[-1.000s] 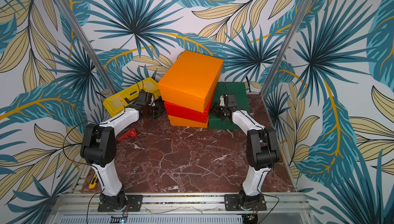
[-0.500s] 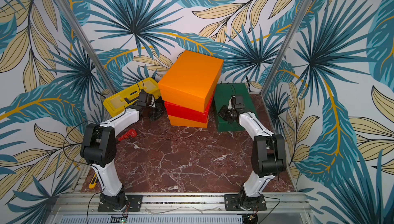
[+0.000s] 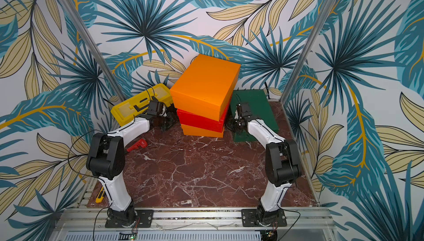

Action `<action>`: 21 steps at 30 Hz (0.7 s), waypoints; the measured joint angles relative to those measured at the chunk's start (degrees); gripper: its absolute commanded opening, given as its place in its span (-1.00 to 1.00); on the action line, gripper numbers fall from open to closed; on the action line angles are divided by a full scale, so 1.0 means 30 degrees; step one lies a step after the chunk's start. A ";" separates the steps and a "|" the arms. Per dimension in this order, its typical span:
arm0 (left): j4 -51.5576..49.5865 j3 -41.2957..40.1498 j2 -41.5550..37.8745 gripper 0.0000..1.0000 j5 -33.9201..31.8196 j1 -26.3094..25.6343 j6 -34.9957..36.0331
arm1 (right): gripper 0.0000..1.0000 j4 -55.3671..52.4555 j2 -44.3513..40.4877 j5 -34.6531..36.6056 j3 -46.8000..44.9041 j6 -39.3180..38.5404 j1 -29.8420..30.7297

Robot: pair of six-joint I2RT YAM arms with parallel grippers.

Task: Stack the shoeboxes
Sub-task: Move the shoebox to the center of the board.

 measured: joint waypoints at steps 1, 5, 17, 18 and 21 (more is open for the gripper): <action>0.0007 0.0007 0.0015 0.15 0.0007 0.0000 0.0000 | -1.00 0.0182 0.0255 -0.0015 0.0131 0.0058 0.0000; 0.0277 0.0036 0.0255 0.15 0.0168 -0.0029 -0.0138 | -1.00 0.1195 0.0962 -0.0386 0.0452 0.0284 0.0000; 0.0772 -0.0838 -0.0262 0.14 -0.0816 0.0007 -0.0634 | -1.00 0.3665 0.1348 -0.1027 -0.0131 0.0845 0.0641; 0.0845 -0.1253 -0.0612 0.14 -0.0976 0.0007 -0.0663 | -1.00 0.3956 0.1246 -0.1027 -0.0430 0.0925 0.0750; 0.0801 -0.2652 -0.1953 0.14 -0.1319 0.0000 -0.0692 | -1.00 0.4896 0.0634 -0.0867 -0.1610 0.1217 0.1107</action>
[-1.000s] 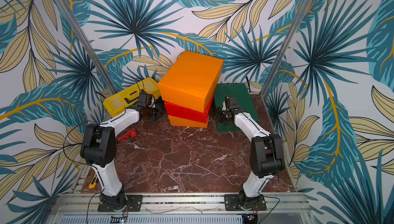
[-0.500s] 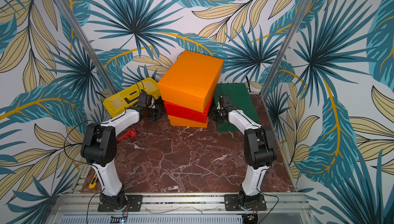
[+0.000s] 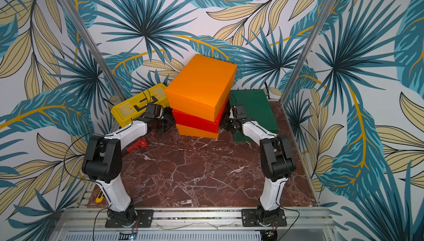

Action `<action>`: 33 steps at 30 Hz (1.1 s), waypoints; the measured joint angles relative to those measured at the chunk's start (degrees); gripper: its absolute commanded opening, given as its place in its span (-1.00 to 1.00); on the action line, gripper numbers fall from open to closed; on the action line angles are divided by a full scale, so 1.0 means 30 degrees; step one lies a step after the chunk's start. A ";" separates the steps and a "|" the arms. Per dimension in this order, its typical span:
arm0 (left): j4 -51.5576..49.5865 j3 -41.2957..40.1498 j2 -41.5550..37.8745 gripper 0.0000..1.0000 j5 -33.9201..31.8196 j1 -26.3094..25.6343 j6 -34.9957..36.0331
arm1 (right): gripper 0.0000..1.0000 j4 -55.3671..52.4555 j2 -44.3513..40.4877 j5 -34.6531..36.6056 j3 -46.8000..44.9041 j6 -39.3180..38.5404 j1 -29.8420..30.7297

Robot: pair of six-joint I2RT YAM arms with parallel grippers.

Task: Stack the shoeboxes
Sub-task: Move the shoebox to the center of the board.

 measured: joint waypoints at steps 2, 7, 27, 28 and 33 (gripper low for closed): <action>0.0007 -0.0984 -0.0976 0.14 -0.0182 -0.0015 -0.0015 | -1.00 0.0612 -0.0568 0.0109 -0.1129 0.0233 0.0335; 0.0029 -0.3308 -0.3220 0.14 -0.0554 -0.0182 -0.0036 | -1.00 0.1406 -0.1785 0.0124 -0.3512 0.0845 0.1027; -0.3191 -0.6812 -1.2947 0.15 -0.1501 -0.0962 0.0590 | -1.00 -0.5093 -0.9464 0.3701 -0.4488 -0.0874 0.2120; -0.3657 -0.6805 -1.3894 0.14 -0.1734 -0.1005 0.0678 | -1.00 -0.5821 -0.9908 0.4269 -0.4189 -0.1137 0.2018; -0.6462 -0.6229 -1.7894 0.30 -0.3461 -0.2616 0.0860 | -1.00 -0.8167 -1.1555 0.6237 -0.3330 -0.2186 0.0794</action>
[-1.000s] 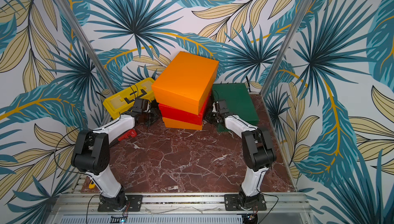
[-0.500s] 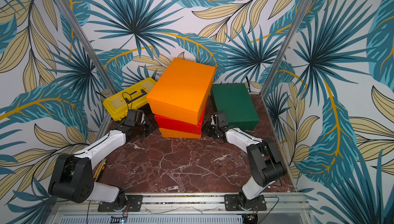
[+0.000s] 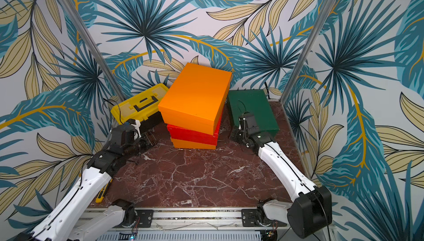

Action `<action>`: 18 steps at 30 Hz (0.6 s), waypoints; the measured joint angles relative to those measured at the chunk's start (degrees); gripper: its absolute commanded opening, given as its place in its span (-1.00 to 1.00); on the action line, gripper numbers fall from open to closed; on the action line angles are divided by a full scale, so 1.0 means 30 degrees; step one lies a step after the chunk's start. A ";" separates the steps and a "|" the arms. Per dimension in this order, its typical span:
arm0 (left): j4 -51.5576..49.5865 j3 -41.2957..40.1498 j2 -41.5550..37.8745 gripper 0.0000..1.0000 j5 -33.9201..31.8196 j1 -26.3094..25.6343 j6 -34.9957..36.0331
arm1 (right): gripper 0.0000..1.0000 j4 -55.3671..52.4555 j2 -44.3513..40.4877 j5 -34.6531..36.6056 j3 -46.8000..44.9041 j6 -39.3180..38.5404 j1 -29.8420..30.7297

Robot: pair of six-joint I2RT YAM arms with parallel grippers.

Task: Stack the shoeboxes
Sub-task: Move the shoebox to the center of the board.

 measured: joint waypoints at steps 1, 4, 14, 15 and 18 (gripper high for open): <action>-0.0619 0.0357 -0.0678 0.33 -0.0546 -0.0750 -0.0007 | -1.00 -0.0321 -0.0248 0.0146 0.0073 -0.0131 -0.0495; -0.1749 0.1537 -0.2237 0.35 -0.2222 -0.3446 -0.0080 | -1.00 -0.1188 -0.0510 0.0291 0.0415 -0.0532 -0.2208; -0.2827 0.8910 0.2455 0.40 -0.7563 -1.3537 0.1494 | -0.23 -0.2397 -0.0073 -0.0138 0.1275 -0.1392 -0.6798; -0.2798 0.9850 0.3461 0.45 -0.7941 -1.4396 0.1902 | -0.11 -0.2426 -0.0044 -0.0321 0.1275 -0.1464 -0.7227; -0.2827 1.2407 0.6273 0.53 -0.8619 -1.5977 0.3096 | 0.16 -0.2514 0.0342 -0.0845 0.1457 -0.1785 -0.8480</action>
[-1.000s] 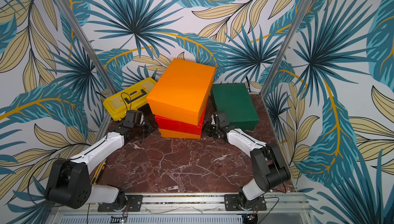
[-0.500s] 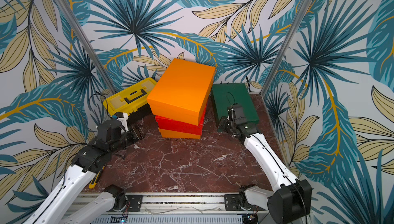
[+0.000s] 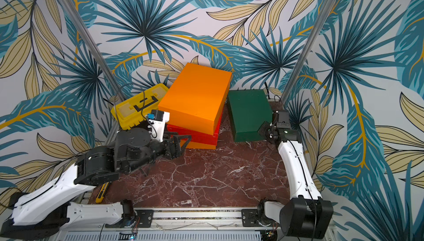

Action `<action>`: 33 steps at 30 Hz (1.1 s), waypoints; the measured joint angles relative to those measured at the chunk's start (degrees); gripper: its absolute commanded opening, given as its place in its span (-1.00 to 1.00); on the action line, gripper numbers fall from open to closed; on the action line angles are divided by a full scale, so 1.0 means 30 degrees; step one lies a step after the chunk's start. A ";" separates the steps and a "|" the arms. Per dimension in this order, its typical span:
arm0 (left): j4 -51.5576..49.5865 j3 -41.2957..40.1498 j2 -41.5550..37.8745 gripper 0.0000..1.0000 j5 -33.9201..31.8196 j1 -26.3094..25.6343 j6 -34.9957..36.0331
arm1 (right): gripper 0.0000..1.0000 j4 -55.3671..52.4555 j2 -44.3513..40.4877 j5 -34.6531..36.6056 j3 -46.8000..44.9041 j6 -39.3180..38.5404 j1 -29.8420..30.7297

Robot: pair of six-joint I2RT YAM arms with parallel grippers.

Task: Stack the shoeboxes
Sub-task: Move the shoebox to the center of the board.

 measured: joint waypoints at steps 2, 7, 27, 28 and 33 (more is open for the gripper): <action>-0.0029 0.1610 0.1698 0.59 -0.0321 -0.0729 0.0780 | 0.23 0.0007 0.0437 -0.0393 0.0277 -0.0197 -0.0787; 0.0036 0.5158 0.6113 0.76 -0.0605 -0.1836 0.2630 | 0.45 0.0080 0.1093 -0.1304 0.0874 -0.0663 -0.2455; 0.0969 1.2939 1.8455 0.99 0.2725 -0.0379 0.3585 | 0.78 0.3993 0.3606 -0.3519 0.1851 -0.2936 -0.4379; 0.0991 1.3121 1.8855 0.99 0.2914 -0.0087 0.3410 | 0.79 0.4153 0.3847 -0.3577 0.1851 -0.3009 -0.4386; 0.1005 1.4389 2.1077 0.99 0.3577 0.1362 0.2637 | 0.99 0.5129 0.5377 -0.3993 0.1858 -0.3366 -0.4517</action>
